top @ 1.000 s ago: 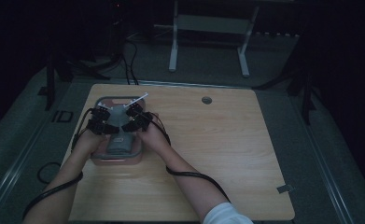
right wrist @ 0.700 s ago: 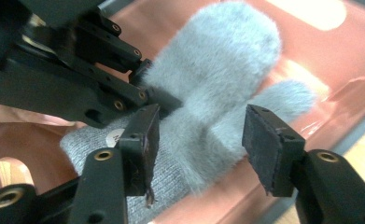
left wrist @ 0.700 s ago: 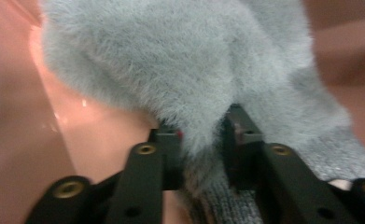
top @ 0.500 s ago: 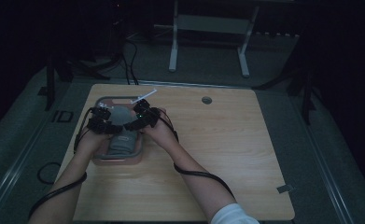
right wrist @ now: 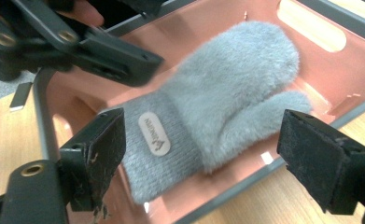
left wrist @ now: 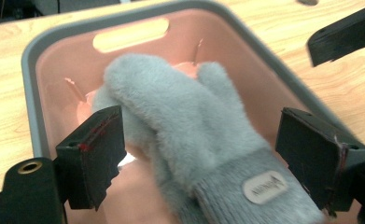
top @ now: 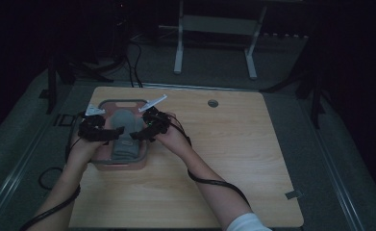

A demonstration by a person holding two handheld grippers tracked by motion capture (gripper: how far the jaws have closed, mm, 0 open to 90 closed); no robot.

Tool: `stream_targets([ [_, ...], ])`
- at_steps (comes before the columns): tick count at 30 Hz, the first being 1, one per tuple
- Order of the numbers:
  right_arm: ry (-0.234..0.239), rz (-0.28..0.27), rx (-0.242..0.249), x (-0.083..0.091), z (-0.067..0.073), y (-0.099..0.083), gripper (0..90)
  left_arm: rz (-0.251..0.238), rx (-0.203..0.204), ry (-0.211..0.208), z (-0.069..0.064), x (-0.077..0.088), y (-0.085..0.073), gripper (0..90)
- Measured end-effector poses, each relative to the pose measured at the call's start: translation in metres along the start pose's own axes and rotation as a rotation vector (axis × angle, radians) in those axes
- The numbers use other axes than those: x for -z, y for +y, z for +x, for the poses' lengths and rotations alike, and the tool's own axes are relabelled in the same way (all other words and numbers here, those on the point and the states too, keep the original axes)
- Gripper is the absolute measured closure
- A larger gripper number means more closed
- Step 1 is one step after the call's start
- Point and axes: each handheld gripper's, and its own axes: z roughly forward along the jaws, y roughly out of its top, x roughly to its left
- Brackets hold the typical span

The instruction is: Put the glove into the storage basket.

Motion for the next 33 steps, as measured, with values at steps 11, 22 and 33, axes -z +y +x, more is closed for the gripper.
stream_targets([
  [11,0.000,0.001,0.059,0.021,0.005,-0.014,15.6,-0.075,-0.068,-0.106,-0.036,0.027,-0.011,16.5],
  [22,0.001,-0.013,0.061,0.048,0.005,-0.041,15.7,-0.130,-0.126,-0.209,-0.071,0.041,-0.020,16.5],
  [33,0.003,0.001,0.052,0.062,0.005,-0.077,15.9,-0.126,-0.186,-0.293,-0.103,0.031,-0.039,16.5],
])
